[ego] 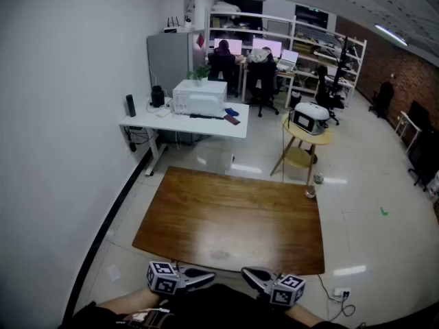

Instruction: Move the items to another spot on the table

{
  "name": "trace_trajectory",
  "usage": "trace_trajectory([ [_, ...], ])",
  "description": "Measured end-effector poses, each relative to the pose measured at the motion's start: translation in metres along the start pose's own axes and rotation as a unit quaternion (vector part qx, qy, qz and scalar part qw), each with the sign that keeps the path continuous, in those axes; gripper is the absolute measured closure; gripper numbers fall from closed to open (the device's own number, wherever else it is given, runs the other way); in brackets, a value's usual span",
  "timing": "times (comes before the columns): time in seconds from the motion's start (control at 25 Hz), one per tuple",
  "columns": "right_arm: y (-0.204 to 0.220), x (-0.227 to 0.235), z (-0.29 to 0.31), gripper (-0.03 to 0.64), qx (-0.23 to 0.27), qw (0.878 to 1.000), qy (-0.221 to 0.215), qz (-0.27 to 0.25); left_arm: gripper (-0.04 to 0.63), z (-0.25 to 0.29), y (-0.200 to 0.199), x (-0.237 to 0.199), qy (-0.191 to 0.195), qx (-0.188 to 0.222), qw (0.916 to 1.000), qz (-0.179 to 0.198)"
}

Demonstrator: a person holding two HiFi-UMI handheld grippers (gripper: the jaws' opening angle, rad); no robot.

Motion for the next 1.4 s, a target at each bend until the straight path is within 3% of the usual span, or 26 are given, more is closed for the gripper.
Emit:
trace_trajectory([
  [0.24,-0.013,0.042,-0.065,0.614,0.009,1.000,0.021,0.000,0.594,0.079,0.001,0.007,0.022,-0.012,0.9997,-0.001],
  [0.48,-0.015,0.091,-0.124,0.614,0.019,0.998,0.057,0.024,0.594,0.150,0.005,0.007,0.062,-0.057,0.9964,-0.010],
  [0.68,-0.029,0.120,-0.123,0.614,0.020,0.995,0.089,0.033,0.594,0.175,-0.015,-0.019,0.081,-0.059,0.9949,-0.011],
  [0.88,-0.072,0.158,-0.114,0.614,0.032,0.990,0.137,0.021,0.594,0.201,-0.052,-0.069,0.116,-0.055,0.9914,-0.027],
  [1.16,-0.120,0.217,-0.130,0.612,0.066,0.975,0.210,0.015,0.594,0.265,-0.076,-0.128,0.173,-0.119,0.9775,-0.016],
  [1.4,-0.149,0.271,-0.194,0.612,0.101,0.967,0.234,0.001,0.594,0.346,-0.090,-0.144,0.160,-0.147,0.9757,0.028],
])
Point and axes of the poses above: the fingertips, and each gripper's own axes: z forward along the fingers, x to its right, y out of its underside, the point moved 3 cm from there along -z, backward along the fingers, and after that the axes turned 1 degree about y, right-handed, at the moved point
